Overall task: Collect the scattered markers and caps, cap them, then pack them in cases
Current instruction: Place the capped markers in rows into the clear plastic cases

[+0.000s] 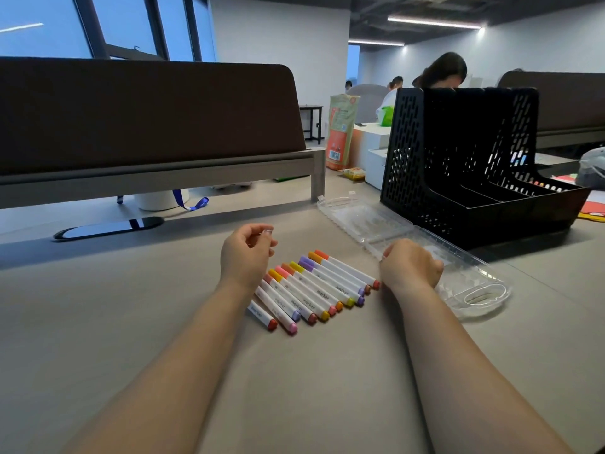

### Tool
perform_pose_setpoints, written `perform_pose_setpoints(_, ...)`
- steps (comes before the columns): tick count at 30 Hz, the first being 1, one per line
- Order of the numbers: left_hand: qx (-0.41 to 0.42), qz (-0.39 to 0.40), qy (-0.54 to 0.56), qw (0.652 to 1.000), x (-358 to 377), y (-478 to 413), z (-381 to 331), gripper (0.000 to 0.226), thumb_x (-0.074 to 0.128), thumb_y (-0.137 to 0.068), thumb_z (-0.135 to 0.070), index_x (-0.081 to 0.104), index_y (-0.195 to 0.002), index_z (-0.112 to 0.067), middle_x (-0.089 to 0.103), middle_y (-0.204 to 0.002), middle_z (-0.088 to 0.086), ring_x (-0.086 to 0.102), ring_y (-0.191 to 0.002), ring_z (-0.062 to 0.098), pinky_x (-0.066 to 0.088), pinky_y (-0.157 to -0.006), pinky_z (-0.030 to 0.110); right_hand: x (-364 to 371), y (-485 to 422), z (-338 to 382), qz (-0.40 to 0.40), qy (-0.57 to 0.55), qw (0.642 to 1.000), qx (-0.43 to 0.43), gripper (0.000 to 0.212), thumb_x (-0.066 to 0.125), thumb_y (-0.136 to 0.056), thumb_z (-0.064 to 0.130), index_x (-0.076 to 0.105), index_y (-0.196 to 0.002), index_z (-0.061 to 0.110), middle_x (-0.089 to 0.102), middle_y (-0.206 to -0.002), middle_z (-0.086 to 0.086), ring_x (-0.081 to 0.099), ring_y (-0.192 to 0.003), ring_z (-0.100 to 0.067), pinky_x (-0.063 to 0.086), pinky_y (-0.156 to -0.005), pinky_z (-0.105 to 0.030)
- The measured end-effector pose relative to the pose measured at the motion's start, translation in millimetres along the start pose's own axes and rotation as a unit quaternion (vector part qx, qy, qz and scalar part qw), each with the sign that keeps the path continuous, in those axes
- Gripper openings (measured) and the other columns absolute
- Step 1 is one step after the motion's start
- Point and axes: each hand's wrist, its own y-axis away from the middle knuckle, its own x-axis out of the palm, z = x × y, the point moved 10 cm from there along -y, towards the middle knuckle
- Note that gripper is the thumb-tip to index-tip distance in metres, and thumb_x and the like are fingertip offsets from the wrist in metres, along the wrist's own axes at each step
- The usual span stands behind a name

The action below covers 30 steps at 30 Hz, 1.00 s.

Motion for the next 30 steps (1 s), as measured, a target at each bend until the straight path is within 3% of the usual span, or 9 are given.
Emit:
perform_pose_setpoints(6,0.01,0.037,-0.012,0.999,4,1,-9,0.021,0.051,-0.096,-0.017,0.059,-0.115,-0.012,0.062,-0.099,-0.002,0.06,-0.088,0.009,0.048,-0.069,0.014,-33,14,33,-0.089,0.011,0.992,-0.088,0.021,0.049,-0.093,0.018,0.066,-0.106,0.02,0.06,-0.107,-0.003,0.055,-0.099,-0.024,0.04,-0.08,-0.034)
perform_pose_setpoints(11,0.059,0.031,-0.137,0.988,-16,-8,-24,0.03,0.057,-0.093,-0.024,0.055,-0.123,-0.02,0.057,-0.118,0.0,0.054,-0.101,0.012,0.047,-0.083,0.025,-50,40,73,-0.11,-0.082,0.973,-0.187,0.017,0.051,-0.095,0.016,0.066,-0.103,0.018,0.058,-0.101,-0.001,0.048,-0.089,-0.018,0.04,-0.07,-0.03)
perform_pose_setpoints(15,0.162,-0.023,-0.324,0.932,-59,-12,-49,0.045,0.063,-0.088,-0.029,0.05,-0.131,-0.03,0.044,-0.13,0.001,0.044,-0.115,0.018,0.04,-0.09,0.027,-63,66,118,-0.121,-0.135,0.934,-0.307,0.014,0.056,-0.092,0.012,0.068,-0.096,0.017,0.061,-0.098,0.0,0.048,-0.09,-0.015,0.043,-0.073,-0.029)
perform_pose_setpoints(18,0.201,-0.063,-0.418,0.884,-97,-10,-57,0.049,0.066,-0.085,-0.031,0.051,-0.132,-0.031,0.043,-0.131,0.001,0.039,-0.12,0.024,0.035,-0.099,0.034,-69,91,156,-0.122,-0.145,0.901,-0.391,0.012,0.059,-0.091,0.009,0.068,-0.093,0.016,0.062,-0.097,0.001,0.048,-0.09,-0.013,0.034,-0.071,-0.023)
perform_pose_setpoints(21,0.218,-0.076,-0.441,0.867,-133,-7,-56,0.032,0.065,-0.087,-0.027,0.065,-0.118,-0.029,0.057,-0.119,0.0,0.048,-0.11,0.027,0.039,-0.092,0.038,-67,106,189,-0.102,-0.165,0.878,-0.439,0.011,0.06,-0.09,0.009,0.07,-0.093,0.015,0.062,-0.097,0.003,0.048,-0.091,-0.015,0.036,-0.072,-0.024)
perform_pose_setpoints(25,0.209,-0.081,-0.454,0.863,-173,0,-47,0.012,0.063,-0.088,-0.022,0.074,-0.093,-0.025,0.069,-0.098,-0.004,0.061,-0.093,0.024,0.044,-0.074,0.033,-50,121,226,-0.077,-0.179,0.853,-0.484,0.012,0.062,-0.087,0.007,0.071,-0.088,0.015,0.064,-0.094,0.001,0.051,-0.09,-0.021,0.043,-0.074,-0.033)
perform_pose_setpoints(30,0.108,-0.034,-0.495,0.862,-205,-7,-11,0.01,0.06,-0.09,-0.032,0.064,-0.099,-0.029,0.064,-0.104,-0.01,0.057,-0.101,0.017,0.042,-0.078,0.03,-18,132,262,-0.028,-0.203,0.847,-0.49,0.011,0.061,-0.087,0.009,0.071,-0.086,0.015,0.065,-0.095,0.001,0.05,-0.095,-0.022,0.044,-0.079,-0.036)
